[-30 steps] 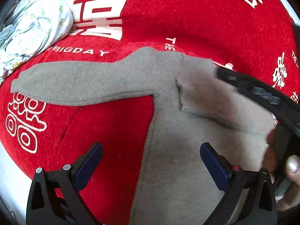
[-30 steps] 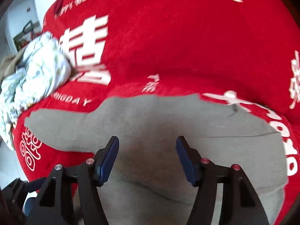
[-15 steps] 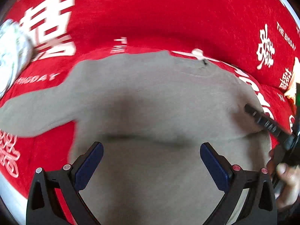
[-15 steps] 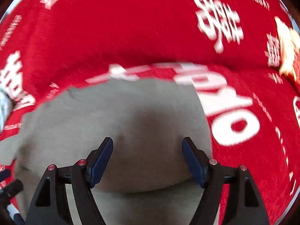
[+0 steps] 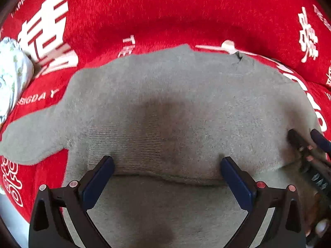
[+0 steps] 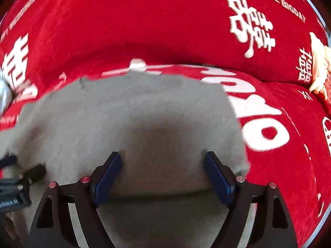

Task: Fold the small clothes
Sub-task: 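Swing the left tool to the other sleeve and grasp its cuff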

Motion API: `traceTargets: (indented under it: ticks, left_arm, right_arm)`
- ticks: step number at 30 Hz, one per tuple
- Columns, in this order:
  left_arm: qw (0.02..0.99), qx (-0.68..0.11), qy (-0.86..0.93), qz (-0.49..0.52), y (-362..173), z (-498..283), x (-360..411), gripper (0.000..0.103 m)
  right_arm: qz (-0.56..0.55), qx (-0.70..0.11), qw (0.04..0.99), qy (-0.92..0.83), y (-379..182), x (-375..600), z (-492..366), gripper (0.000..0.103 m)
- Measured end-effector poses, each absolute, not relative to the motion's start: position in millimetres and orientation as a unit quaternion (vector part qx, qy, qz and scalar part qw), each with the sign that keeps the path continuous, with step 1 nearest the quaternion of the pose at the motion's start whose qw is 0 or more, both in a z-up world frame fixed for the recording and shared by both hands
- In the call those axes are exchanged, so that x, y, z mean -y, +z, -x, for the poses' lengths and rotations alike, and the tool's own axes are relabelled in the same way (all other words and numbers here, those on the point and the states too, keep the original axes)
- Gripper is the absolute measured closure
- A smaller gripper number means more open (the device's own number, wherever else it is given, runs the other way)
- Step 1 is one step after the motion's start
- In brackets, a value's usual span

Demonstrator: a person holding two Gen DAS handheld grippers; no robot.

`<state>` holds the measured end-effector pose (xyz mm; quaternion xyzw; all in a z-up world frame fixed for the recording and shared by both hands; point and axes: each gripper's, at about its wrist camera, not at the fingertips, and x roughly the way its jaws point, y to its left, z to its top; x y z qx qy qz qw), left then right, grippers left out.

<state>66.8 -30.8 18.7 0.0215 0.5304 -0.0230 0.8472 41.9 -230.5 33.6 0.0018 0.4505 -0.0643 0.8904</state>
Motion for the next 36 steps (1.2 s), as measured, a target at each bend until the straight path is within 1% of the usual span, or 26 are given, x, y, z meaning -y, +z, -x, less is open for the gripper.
traceTargets:
  ticks: [2, 4, 7, 9, 11, 15, 18, 20, 25, 26, 27, 28, 29, 30, 31, 32, 33, 36]
  left_arm:
    - [0.847, -0.531, -0.02, -0.008, 26.1, -61.2, 19.8, 0.0]
    - [0.859, -0.512, -0.01, 0.013, 38.3, -50.2, -5.7, 0.0]
    - [0.868, -0.493, 0.043, 0.037, 47.1, -38.4, -62.5, 0.0]
    - [0.863, -0.489, 0.1, 0.072, 47.1, -33.2, -120.1, 0.0]
    - [0.852, -0.487, 0.152, 0.119, 44.0, -28.6, -178.1, 0.0]
    - [0.805, -0.471, 0.263, 0.248, 25.3, -9.2, -310.9, 0.0]
    - [0.773, -0.463, 0.293, 0.319, 6.7, -0.7, -375.2, 0.0]
    - [0.768, -0.457, 0.286, 0.346, 0.9, -2.4, -394.1, 0.0]
    - [0.794, -0.453, 0.225, 0.337, 3.6, -42.7, -402.7, 0.0]
    - [0.797, -0.456, 0.224, 0.327, 2.5, -50.9, -402.0, 0.002]
    - [0.801, -0.457, 0.23, 0.312, 3.0, -57.6, -399.6, 0.017]
    - [0.803, -0.458, 0.238, 0.297, 4.6, -61.1, -397.0, 0.041]
    - [0.805, -0.459, 0.235, 0.292, 6.0, -63.3, -395.7, 0.055]
    - [0.804, -0.46, 0.234, 0.295, 6.6, -60.9, -398.5, 0.073]
    - [0.803, -0.458, 0.236, 0.3, 5.9, -59.2, -403.9, 0.084]
    - [0.802, -0.453, 0.235, 0.309, 5.2, -54.5, -408.7, 0.089]
    - [0.802, -0.448, 0.225, 0.325, 3.7, -49.5, -415.1, 0.09]
    - [0.805, -0.439, 0.224, 0.331, 10.8, -35.8, -423.5, 0.091]
  right_arm:
    - [0.011, -0.443, 0.893, -0.074, 37.1, 224.4, -36.3, 0.018]
    - [-0.009, -0.431, 0.9, -0.066, 44.3, 222.8, -27.7, 0.018]
    - [-0.009, -0.418, 0.907, -0.048, 41.3, 212.6, -17.7, 0.017]
    - [0.018, -0.419, 0.906, -0.051, 30.9, 203.1, -16.4, 0.017]
    - [0.023, -0.416, 0.907, -0.055, 32.3, 201.1, -17.0, 0.016]
    - [0.015, -0.419, 0.906, -0.055, 30.7, 203.4, -17.5, 0.015]
    - [0.025, -0.417, 0.906, -0.062, 29.4, 200.0, -17.2, 0.015]
    - [0.03, -0.417, 0.906, -0.066, 29.0, 197.9, -17.4, 0.014]
    - [0.031, -0.416, 0.906, -0.068, 28.7, 198.1, -17.6, 0.014]
    - [0.032, -0.416, 0.906, -0.068, 28.7, 198.3, -17.6, 0.014]
    - [0.032, -0.415, 0.906, -0.068, 28.9, 198.2, -17.6, 0.014]
    - [0.033, -0.415, 0.907, -0.069, 28.9, 198.0, -17.4, 0.014]
    - [0.033, -0.415, 0.907, -0.07, 29.0, 197.8, -17.4, 0.014]
    - [0.034, -0.414, 0.907, -0.07, 29.1, 197.7, -17.3, 0.014]
    - [0.033, -0.414, 0.907, -0.07, 29.0, 197.5, -17.5, 0.014]
    - [0.033, -0.414, 0.907, -0.07, 29.0, 197.4, -17.5, 0.014]
    - [0.033, -0.414, 0.907, -0.07, 29.0, 197.4, -17.4, 0.014]
    - [0.032, -0.414, 0.907, -0.07, 29.0, 197.4, -17.4, 0.014]
